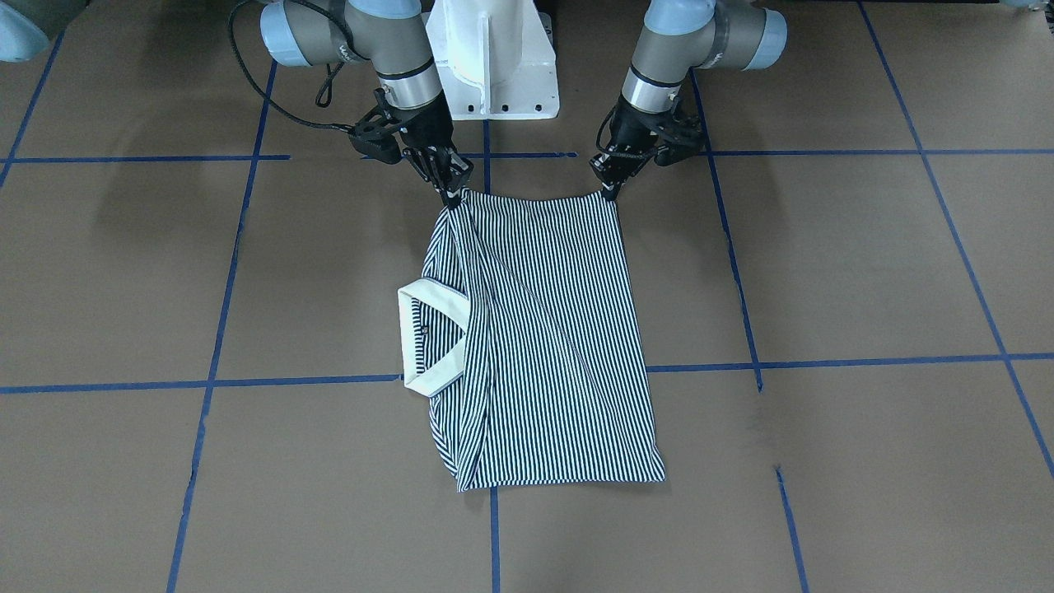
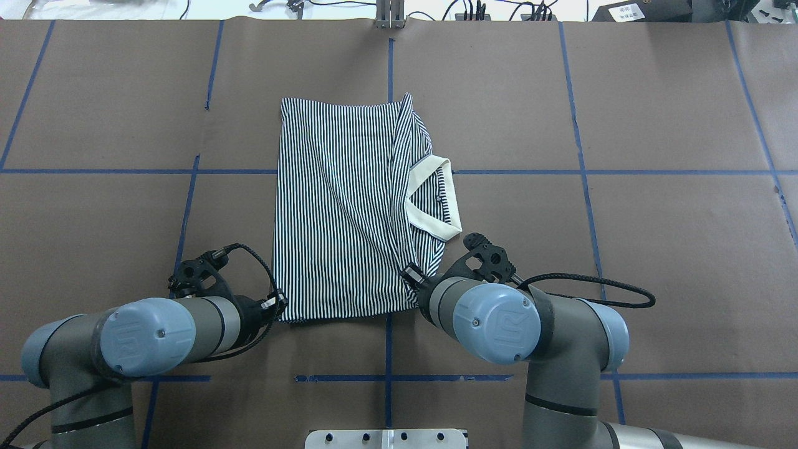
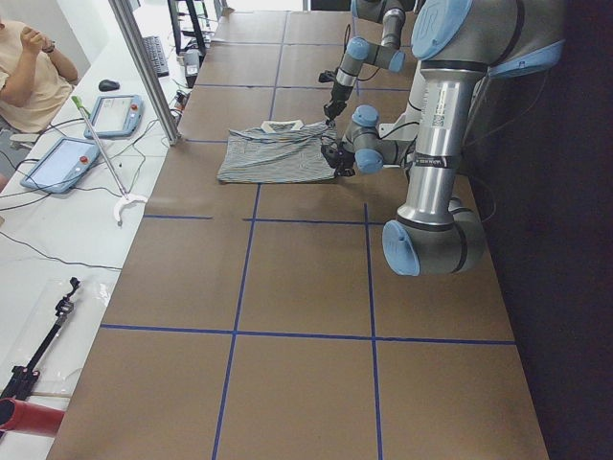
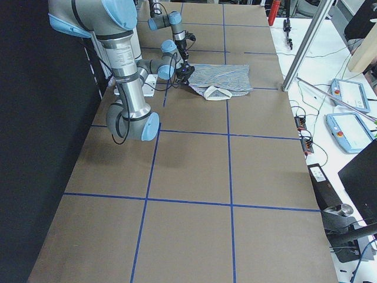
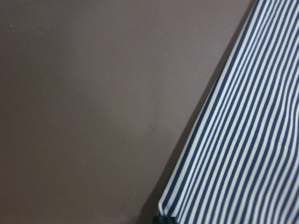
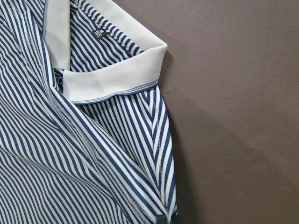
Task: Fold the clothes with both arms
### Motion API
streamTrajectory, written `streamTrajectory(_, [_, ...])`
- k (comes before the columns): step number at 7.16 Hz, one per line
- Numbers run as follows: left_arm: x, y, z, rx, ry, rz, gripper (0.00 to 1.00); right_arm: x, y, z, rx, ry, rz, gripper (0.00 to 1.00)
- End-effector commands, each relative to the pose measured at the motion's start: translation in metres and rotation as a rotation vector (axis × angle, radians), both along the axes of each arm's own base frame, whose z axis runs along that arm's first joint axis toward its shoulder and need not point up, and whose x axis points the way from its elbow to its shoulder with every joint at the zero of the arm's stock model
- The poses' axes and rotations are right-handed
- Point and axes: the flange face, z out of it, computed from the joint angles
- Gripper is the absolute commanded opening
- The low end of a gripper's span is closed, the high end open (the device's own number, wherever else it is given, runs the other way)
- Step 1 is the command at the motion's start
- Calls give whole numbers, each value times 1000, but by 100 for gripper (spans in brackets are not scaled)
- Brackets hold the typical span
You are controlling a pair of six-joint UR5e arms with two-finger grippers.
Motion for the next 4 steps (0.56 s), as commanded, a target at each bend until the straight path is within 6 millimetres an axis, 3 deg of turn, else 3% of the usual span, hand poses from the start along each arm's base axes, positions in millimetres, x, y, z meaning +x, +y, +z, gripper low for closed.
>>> streamTrajectory(1, [-39, 56, -72, -60, 42, 52, 0, 50, 52, -9, 15, 2, -13, 0])
streamTrajectory(2, [-58, 63, -91, -68, 67, 53, 0, 81, 67, -32, 14, 36, 12, 0])
streamTrajectory(3, [-59, 62, -94, -63, 70, 55, 0, 93, 66, -48, 19, 32, 22, 0])
streamTrajectory(4, [-62, 43, -91, -19, 48, 41, 0, 78, 31, -49, 34, 59, 87, 0])
